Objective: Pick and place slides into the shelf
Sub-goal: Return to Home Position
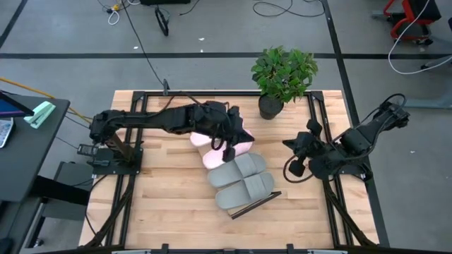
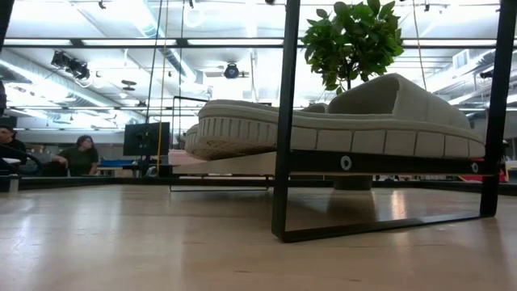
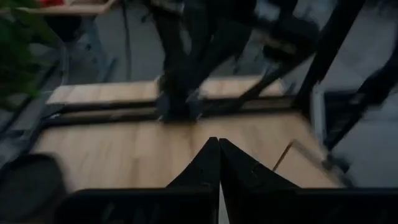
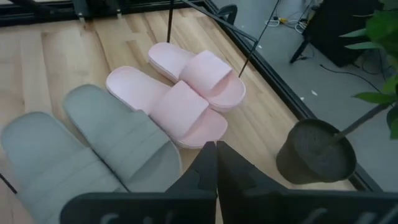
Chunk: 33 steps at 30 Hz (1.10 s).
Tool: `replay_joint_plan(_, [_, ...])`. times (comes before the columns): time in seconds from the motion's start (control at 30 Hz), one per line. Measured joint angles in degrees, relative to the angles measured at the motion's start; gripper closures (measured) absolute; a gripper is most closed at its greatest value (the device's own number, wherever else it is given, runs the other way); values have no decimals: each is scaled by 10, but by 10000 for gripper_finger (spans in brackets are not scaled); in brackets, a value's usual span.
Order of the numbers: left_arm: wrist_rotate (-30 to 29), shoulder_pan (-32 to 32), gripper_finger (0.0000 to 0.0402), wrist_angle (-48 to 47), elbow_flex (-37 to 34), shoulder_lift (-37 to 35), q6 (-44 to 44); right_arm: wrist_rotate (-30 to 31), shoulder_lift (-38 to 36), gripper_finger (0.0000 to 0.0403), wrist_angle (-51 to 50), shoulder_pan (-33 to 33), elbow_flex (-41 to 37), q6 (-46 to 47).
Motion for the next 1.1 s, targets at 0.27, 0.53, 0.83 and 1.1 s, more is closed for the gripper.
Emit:
replay_joint_plan(0.27, [31,2,393,231,-185,-5,-94,11,7,403,-17,17,-12,48])
replay_joint_plan(0.53, [29,15,397,351,-342,-102,-130,-9,6,403,24,17,-69,97])
replay_joint_plan(0.83, [-2,59,398,509,-561,-263,-155,-19,4,403,64,16,-85,98])
replay_joint_plan(1.1, [-3,111,398,641,-706,-367,-187,-44,3,403,66,9,-85,120])
